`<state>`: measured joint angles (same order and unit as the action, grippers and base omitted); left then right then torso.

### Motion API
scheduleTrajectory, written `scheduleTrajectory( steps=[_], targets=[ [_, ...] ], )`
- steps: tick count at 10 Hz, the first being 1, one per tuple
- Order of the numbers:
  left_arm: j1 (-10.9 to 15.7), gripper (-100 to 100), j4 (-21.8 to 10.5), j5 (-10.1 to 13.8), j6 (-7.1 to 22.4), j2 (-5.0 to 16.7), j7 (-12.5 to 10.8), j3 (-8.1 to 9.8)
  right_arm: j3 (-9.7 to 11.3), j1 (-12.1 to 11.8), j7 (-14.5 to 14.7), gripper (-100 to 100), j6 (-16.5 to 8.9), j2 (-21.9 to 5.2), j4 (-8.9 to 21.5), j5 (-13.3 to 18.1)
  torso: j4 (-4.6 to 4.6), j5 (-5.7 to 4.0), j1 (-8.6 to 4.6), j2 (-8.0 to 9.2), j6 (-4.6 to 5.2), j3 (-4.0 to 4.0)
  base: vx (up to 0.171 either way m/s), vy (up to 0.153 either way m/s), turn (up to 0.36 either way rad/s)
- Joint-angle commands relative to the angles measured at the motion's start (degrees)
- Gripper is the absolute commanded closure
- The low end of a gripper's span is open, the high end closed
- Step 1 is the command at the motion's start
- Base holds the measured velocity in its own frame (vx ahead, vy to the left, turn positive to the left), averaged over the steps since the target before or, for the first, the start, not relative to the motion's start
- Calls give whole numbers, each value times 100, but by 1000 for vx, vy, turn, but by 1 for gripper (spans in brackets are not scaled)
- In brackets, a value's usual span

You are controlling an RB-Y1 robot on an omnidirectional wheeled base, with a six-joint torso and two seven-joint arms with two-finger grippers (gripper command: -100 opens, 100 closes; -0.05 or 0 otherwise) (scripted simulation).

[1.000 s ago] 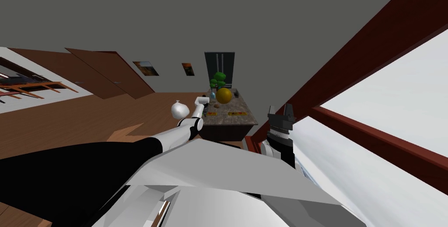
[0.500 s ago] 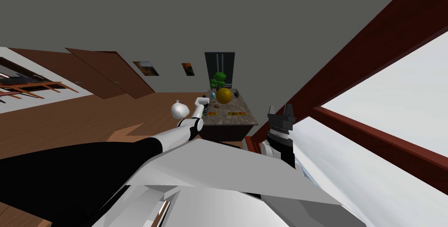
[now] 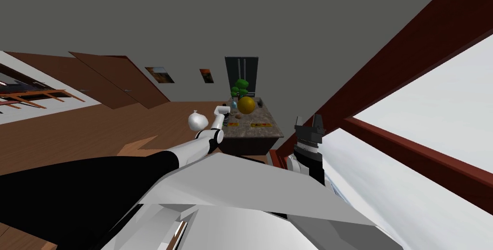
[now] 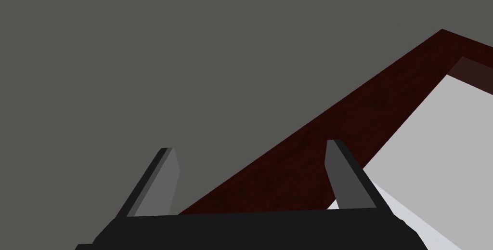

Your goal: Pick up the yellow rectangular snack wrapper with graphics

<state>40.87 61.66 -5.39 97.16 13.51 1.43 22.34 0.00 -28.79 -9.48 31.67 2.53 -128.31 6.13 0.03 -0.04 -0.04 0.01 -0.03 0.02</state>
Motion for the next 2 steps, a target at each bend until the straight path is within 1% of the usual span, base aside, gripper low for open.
scheduleTrajectory(
  steps=[1,2],
  targets=[
    [0,100,0,0,0,0,0,0,0,0,0,0,0,0,0,0,0,0,0,0,0,0,-5,-3,-3],
    [3,0,12,-1,26,1,3,1,0,0,0,0,0,0,0,0,-2,1,1,-1,-1,-1,0,0,0]
  ],
)
